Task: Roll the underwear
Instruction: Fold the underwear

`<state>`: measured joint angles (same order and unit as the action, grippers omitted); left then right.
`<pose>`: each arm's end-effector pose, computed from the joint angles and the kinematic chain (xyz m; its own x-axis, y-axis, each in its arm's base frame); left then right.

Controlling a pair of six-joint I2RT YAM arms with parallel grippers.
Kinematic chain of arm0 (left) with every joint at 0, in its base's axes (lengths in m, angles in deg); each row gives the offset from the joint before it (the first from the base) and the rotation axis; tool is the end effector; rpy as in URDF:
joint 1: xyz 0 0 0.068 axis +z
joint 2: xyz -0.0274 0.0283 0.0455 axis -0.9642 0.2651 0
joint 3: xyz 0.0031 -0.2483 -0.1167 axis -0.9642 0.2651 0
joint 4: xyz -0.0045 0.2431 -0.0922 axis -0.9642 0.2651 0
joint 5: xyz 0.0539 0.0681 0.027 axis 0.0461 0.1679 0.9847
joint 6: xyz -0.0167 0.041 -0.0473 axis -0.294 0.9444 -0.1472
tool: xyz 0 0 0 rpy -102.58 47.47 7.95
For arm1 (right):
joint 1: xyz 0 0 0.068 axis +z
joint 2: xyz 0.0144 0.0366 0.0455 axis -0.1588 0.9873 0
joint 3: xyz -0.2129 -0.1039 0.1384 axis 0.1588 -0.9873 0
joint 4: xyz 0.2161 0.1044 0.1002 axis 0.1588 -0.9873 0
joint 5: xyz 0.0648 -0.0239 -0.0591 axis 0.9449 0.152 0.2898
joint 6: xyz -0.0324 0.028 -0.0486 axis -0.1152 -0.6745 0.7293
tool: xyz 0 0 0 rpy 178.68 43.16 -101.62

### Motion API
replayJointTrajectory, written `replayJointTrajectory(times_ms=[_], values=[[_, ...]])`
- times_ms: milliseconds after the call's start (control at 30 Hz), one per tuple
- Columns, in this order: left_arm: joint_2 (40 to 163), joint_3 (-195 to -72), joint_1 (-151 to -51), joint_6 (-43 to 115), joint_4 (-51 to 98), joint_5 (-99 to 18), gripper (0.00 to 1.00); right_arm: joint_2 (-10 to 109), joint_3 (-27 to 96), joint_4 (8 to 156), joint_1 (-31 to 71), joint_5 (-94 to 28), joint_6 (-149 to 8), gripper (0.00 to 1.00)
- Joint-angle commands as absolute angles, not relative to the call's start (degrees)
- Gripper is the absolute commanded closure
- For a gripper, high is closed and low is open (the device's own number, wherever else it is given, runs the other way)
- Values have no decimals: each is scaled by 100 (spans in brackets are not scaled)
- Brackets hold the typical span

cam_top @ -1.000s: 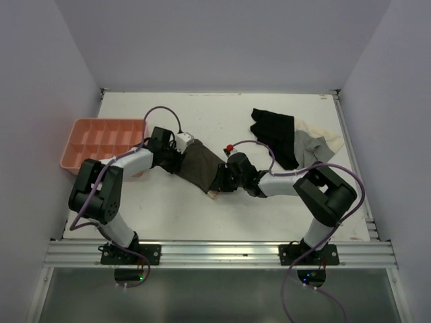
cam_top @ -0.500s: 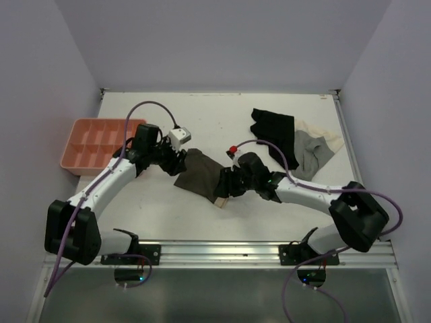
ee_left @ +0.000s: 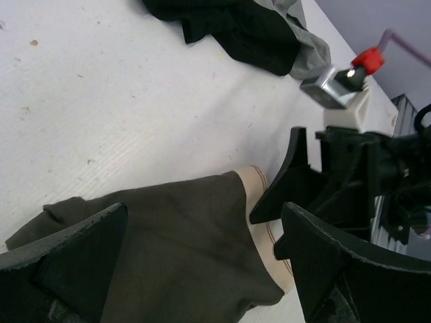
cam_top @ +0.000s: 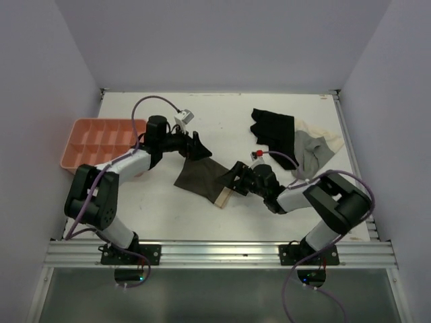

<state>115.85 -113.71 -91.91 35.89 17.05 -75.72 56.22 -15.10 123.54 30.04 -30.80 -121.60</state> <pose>0.3194 -0.1359 0.2243 -0.6121 0.0409 -0.7898 0.6818 0.5332 -0.5008 0.2221 0.1918 0.1489 -0.7772 0.4462 -0.4437 -0.1581 0.5440 0.8240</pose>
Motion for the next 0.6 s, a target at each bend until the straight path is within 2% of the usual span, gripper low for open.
replayJointTrajectory(times_ms=[0,233,400,567], values=[[12001,-11298,-9168,2553,193,-7902,1,6412,-1868,15134,3015,-3517,-13296,24],[13397,-11175,-8966,1954,-572,-7779,6,7802,-2624,16958,3015,-4273,-13999,31],[14058,-11246,-8632,1674,-643,-7761,9,7768,-2958,16813,2971,-4318,-14035,32],[14156,-11140,-8570,1515,-932,-8051,10,7197,-3283,16223,2436,-3677,-13816,34]])
